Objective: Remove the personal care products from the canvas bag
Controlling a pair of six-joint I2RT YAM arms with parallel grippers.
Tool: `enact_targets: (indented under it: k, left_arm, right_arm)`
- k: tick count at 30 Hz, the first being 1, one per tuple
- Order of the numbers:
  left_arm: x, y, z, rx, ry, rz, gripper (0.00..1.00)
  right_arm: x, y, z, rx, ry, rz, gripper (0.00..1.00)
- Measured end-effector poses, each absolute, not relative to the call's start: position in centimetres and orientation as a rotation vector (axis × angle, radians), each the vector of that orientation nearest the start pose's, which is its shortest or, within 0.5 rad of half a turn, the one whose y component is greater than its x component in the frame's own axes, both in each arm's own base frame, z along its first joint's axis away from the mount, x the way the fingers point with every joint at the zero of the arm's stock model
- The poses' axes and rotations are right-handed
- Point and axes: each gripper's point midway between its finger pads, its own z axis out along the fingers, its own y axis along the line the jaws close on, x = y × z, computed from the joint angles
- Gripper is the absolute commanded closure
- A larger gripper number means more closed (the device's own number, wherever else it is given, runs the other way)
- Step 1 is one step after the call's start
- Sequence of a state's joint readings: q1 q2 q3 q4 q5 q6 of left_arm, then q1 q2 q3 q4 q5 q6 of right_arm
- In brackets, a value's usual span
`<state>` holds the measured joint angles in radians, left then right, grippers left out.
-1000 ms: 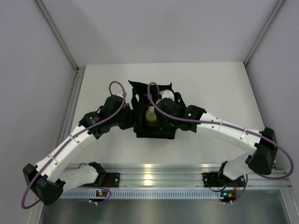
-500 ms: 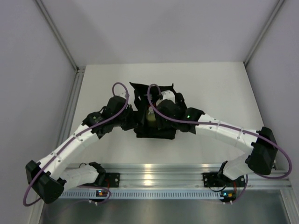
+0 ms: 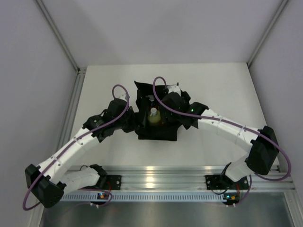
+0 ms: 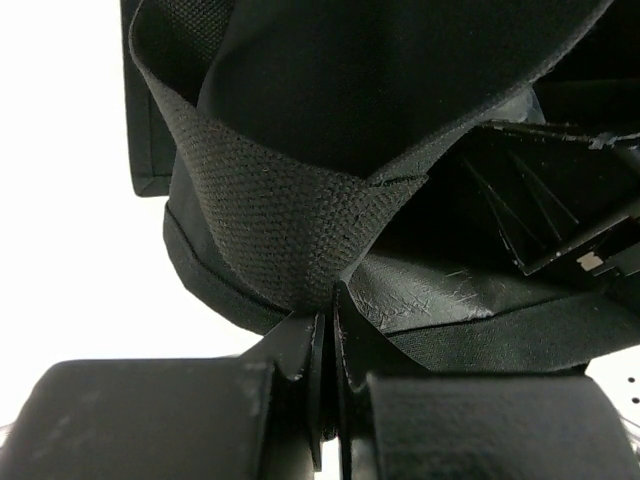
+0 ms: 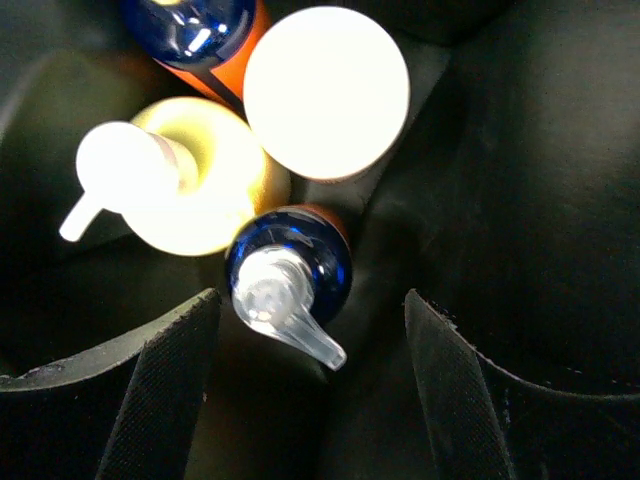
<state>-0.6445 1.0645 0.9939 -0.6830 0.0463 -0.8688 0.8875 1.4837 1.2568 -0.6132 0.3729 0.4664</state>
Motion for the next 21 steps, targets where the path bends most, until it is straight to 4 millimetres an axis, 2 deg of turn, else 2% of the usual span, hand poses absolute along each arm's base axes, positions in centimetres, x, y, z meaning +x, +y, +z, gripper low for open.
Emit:
enact_targets:
  k: [10,19,21]
  left_arm:
    - [21.7,-21.6,19.4,-0.236,2.440,-0.714,1.00]
    - [21.8,-21.6,19.1,-0.235,2.434,-0.679,1.00]
    - [21.9,-21.6,19.1,-0.236,2.433,-0.676,1.00]
  right_arm:
    - [28.6,27.9,16.6,-0.365,2.340,0.201,0.31]
    - [28.7,28.3,14.9,-0.391,2.376,0.182,0.41]
    - [28.7,28.4,14.5,-0.398,2.386,0.176,0.46]
